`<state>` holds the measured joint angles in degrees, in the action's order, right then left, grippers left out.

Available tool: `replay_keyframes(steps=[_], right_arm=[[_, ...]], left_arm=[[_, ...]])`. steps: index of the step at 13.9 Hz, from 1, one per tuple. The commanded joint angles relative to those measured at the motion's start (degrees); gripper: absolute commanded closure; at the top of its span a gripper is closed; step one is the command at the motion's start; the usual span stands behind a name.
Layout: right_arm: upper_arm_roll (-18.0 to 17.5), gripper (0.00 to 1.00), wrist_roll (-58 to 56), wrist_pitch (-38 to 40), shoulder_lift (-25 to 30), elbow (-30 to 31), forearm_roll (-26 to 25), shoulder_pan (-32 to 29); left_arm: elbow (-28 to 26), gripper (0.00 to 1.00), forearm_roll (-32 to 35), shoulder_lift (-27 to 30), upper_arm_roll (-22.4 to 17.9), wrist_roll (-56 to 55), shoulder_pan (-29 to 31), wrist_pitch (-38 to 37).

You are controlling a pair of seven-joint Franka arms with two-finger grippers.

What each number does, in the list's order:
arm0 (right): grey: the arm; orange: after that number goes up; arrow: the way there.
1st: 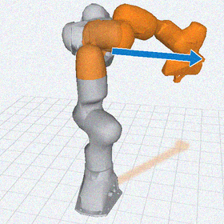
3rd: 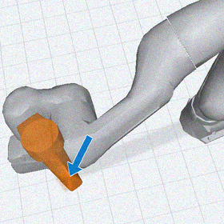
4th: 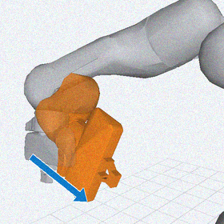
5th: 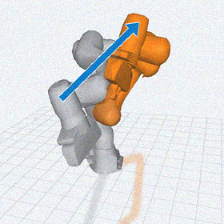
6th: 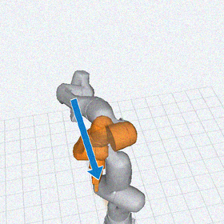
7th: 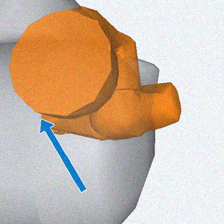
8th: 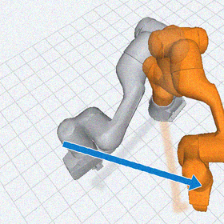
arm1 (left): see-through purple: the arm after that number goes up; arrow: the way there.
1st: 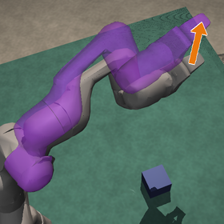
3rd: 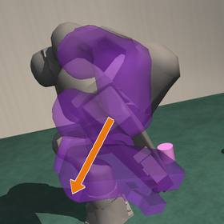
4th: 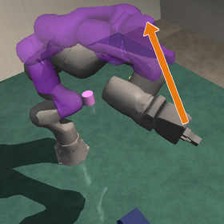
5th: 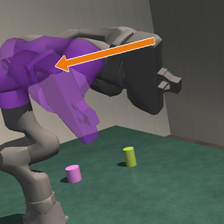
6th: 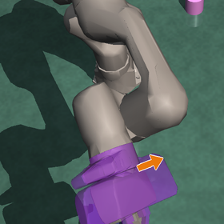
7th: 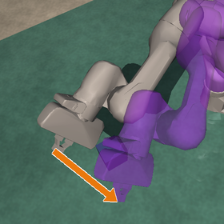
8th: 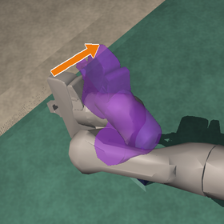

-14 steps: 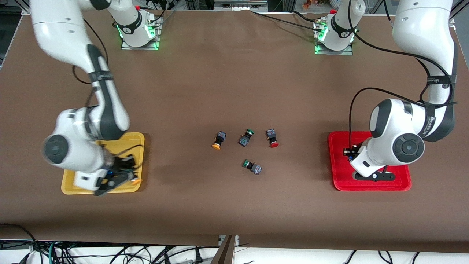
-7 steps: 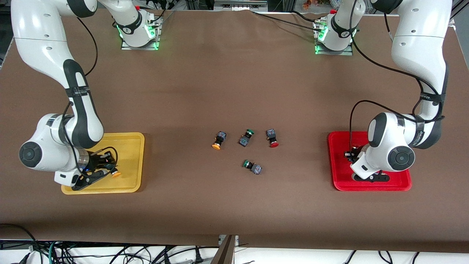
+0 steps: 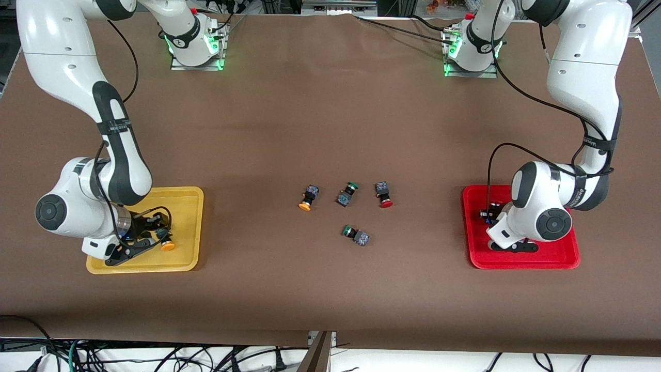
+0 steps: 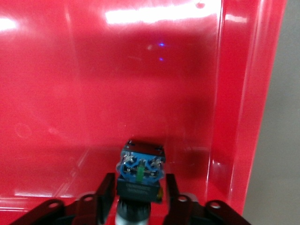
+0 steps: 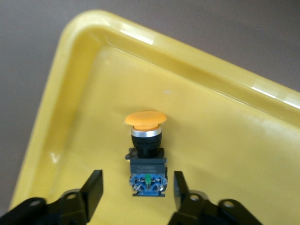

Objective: Place red and yellow buttons in trays
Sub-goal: 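Open both grippers to release the buttons and lift away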

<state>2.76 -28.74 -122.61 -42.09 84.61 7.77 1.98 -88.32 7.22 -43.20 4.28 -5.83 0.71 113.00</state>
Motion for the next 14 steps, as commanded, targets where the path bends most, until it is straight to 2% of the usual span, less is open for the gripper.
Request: replay_keyframes(steps=[1, 3, 6, 7, 9, 12, 14], right_arm=[[-0.56, 0.09, 6.73, 2.81, 3.59, 0.03, 0.67, 2.41], [-0.65, 0.08, 16.91, 6.83, 5.78, 0.11, 0.67, 5.57], [-0.91, 0.08, 32.81, 11.94, 8.34, 0.29, 0.76, 11.19], [-1.18, 0.08, 38.09, 12.12, 9.04, 0.72, 0.84, 12.77], [-4.15, 0.08, 53.00, 12.04, 9.04, 0.99, 0.76, 16.20], [-4.78, 0.08, 69.12, 10.03, 7.65, 0.99, 0.84, 23.49], [-5.13, 0.08, 76.08, 6.87, 5.63, 1.08, 0.93, 26.31]], left_arm=[[-0.37, 0.00, 0.08, 0.48, 0.38, -0.13, 0.17, -0.14], [-0.28, 0.00, -4.30, 0.74, 0.38, -2.24, -0.09, -0.76], [1.65, 0.00, -5.19, 3.99, 0.82, -2.34, -0.35, -6.64], [2.09, 0.00, -7.02, 5.04, 2.30, -2.52, -0.35, -7.52], [2.18, 0.00, -9.94, 6.46, 5.99, -5.48, -0.53, -7.62], [2.10, 0.00, -10.12, 6.20, 9.86, -16.03, -1.93, -4.83], [1.04, 0.00, -10.12, 5.50, 10.66, -23.31, -6.04, 0.00]])
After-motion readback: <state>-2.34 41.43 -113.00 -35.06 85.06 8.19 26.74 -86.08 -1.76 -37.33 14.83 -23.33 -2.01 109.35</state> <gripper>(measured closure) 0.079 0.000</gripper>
